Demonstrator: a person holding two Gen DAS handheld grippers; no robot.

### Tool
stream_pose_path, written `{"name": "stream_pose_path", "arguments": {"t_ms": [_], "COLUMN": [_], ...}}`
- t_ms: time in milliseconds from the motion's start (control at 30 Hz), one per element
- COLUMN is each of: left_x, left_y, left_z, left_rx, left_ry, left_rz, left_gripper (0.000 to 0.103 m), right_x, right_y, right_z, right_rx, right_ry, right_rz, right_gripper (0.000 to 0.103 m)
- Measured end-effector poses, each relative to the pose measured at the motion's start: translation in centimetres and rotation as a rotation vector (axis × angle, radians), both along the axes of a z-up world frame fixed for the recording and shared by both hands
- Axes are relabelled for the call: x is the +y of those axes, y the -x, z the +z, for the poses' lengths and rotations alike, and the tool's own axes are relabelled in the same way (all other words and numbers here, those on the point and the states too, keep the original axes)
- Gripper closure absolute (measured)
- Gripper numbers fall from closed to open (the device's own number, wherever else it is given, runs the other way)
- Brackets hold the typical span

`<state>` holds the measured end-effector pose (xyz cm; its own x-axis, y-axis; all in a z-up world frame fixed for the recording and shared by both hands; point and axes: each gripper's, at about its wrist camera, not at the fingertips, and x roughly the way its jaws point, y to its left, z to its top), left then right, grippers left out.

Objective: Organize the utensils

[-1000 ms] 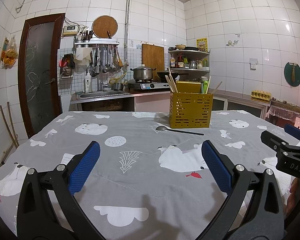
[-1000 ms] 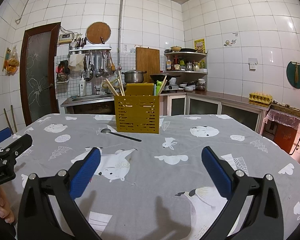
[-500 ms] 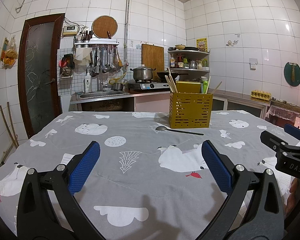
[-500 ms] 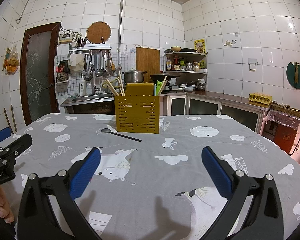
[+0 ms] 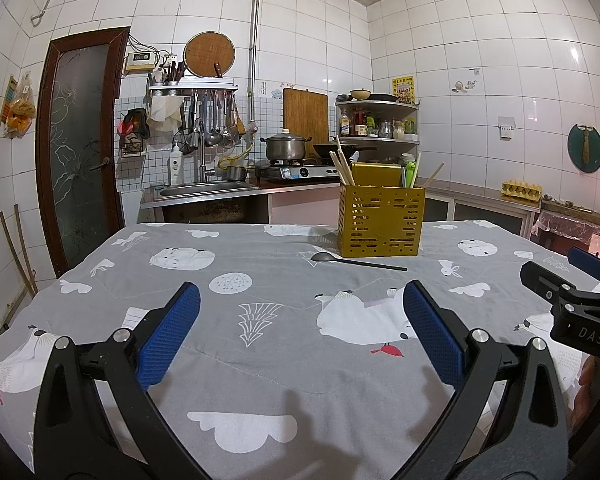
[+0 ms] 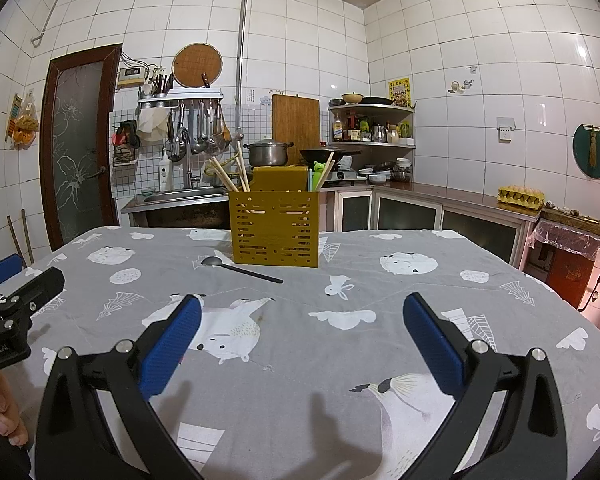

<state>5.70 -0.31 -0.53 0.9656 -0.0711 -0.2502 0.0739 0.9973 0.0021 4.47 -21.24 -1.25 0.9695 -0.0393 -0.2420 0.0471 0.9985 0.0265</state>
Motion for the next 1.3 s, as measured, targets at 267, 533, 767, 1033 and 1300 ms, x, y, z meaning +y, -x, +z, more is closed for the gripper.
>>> {"name": "stream_pose_path", "arguments": {"t_ms": [267, 533, 767, 1033, 1300], "left_x": [0.00, -0.01, -0.02, -0.02, 0.19], "left_y": [0.01, 0.04, 0.01, 0.01, -0.13], "left_z": [-0.02, -0.05, -0.09, -0.15, 0.29], "left_rx": [-0.001, -0.001, -0.002, -0.002, 0.003], "left_ry": [0.000, 0.000, -0.001, -0.001, 0.000], "left_rz": [0.000, 0.000, 0.000, 0.000, 0.000], "left_gripper": [0.005, 0.005, 0.005, 0.005, 0.005], "right_x": [-0.01, -0.04, -0.04, -0.05, 0.00], "right_y": [0.00, -0.01, -0.02, -0.03, 0.05], "right_z": [-0.01, -0.02, -0.03, -0.03, 0.00], "right_rx": [0.000, -0.001, 0.000, -0.001, -0.001], "right_ry": [0.001, 0.001, 0.001, 0.001, 0.003], "right_rz": [0.000, 0.000, 0.000, 0.000, 0.000], "right_gripper": [0.004, 0.004, 0.004, 0.004, 0.004]}}
